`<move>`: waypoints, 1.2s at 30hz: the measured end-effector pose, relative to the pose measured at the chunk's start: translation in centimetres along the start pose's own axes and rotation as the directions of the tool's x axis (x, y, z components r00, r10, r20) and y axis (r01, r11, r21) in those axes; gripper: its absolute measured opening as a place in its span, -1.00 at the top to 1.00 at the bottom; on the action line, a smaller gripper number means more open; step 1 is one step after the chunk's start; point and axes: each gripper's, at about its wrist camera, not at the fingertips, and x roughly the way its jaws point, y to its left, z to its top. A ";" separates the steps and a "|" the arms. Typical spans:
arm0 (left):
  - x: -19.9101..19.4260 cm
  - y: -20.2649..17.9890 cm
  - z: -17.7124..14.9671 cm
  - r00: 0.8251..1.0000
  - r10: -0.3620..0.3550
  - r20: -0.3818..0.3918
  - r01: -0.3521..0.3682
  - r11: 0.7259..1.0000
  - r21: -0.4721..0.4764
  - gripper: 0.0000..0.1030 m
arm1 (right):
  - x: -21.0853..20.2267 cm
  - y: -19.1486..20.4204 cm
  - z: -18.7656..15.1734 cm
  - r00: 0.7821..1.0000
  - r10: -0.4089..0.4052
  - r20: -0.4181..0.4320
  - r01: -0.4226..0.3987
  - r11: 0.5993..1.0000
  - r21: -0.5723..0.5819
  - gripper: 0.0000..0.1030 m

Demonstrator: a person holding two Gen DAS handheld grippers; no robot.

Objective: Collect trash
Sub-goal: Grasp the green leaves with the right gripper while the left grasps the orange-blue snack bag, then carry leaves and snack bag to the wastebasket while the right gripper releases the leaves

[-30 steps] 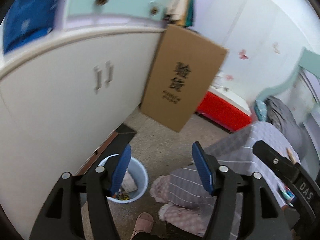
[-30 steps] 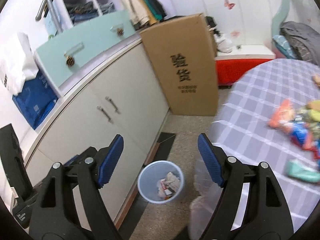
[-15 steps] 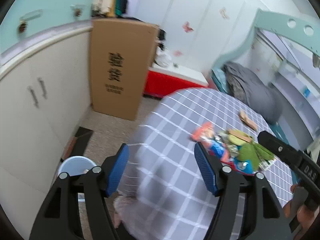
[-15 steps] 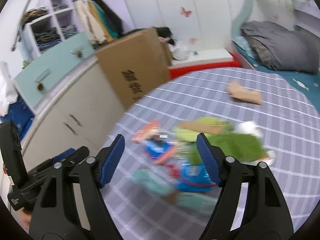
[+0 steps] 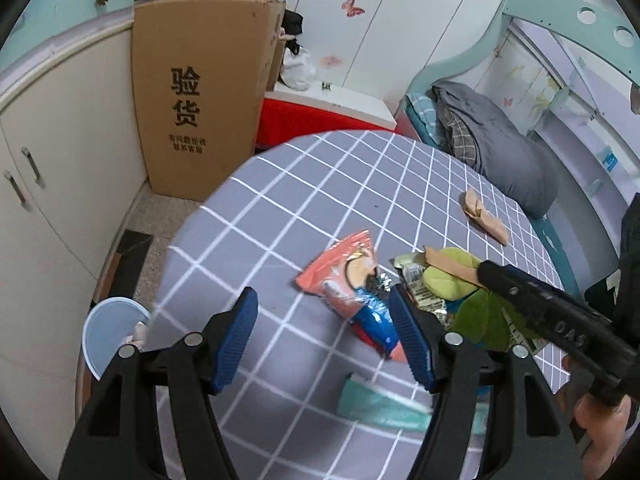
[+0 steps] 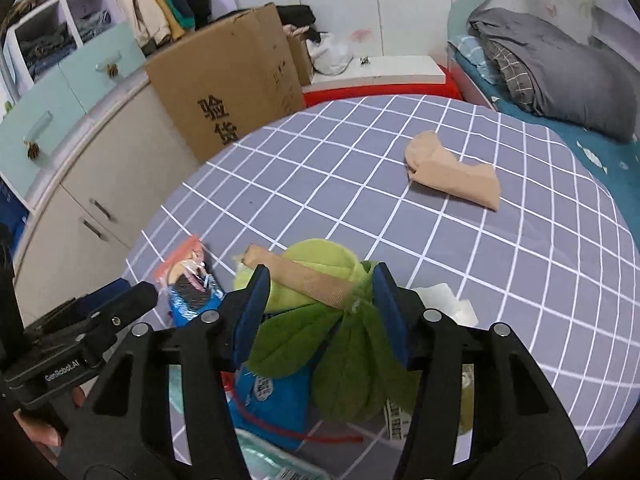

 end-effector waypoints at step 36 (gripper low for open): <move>-2.6 0.1 1.0 0.988 -0.117 0.099 0.121 0.992 -0.036 0.54 | -2.5 1.3 1.8 0.996 -0.056 0.068 0.063 0.993 -0.097 0.75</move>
